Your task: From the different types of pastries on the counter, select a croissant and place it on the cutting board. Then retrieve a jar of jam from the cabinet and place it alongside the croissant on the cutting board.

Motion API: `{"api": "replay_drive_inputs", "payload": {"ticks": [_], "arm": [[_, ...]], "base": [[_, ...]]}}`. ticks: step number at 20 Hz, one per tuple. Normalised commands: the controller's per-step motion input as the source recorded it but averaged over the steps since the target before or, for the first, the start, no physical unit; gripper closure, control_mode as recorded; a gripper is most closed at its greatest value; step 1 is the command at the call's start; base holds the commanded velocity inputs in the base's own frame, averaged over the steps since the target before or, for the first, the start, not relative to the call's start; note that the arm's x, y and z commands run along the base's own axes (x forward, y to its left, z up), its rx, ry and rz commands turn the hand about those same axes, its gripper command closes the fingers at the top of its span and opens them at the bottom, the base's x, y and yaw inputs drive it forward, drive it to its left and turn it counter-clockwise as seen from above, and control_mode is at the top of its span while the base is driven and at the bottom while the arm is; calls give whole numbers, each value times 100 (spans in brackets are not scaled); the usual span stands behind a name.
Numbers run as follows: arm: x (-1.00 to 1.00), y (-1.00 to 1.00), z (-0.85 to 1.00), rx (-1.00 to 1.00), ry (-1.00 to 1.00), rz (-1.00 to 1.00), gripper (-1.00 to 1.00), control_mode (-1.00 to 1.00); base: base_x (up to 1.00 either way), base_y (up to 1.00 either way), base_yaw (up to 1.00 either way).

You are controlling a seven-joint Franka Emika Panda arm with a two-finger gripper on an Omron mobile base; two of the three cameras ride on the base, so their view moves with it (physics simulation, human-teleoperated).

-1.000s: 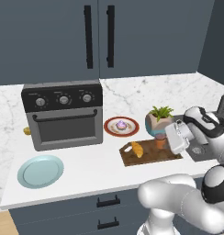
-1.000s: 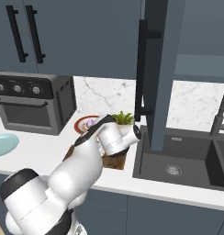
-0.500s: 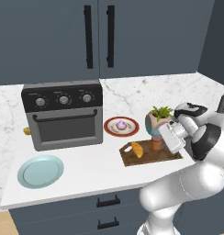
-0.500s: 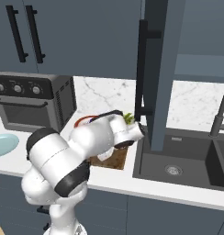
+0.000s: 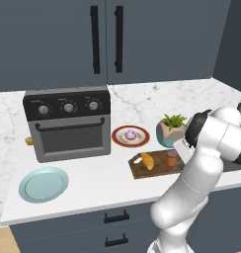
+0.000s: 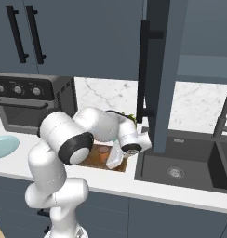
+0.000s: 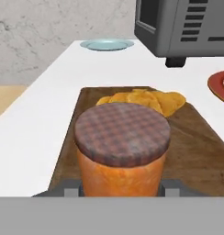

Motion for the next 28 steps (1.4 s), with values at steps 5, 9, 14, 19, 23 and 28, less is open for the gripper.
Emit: {"api": "replay_drive_inputs", "payload": {"ticks": [5, 9, 14, 19, 23, 28], "arm": [[20, 0, -30, 3, -1, 0, 100, -100], [46, 6, -48, 1, -1, 0, 100, -100], [19, -18, -40, 0, 0, 0, -100, -100], [0, -88, -6, 2, -8, 2, -100, -100], [0, -39, 8, 1, -12, 0, -100, -100], [-10, 4, 42, 1, -12, 2, -100, -100]], "base": [[0, 0, 0], [0, 0, 0], [0, 0, 0], [0, 0, 0], [0, 0, 0], [0, 0, 0]]}}
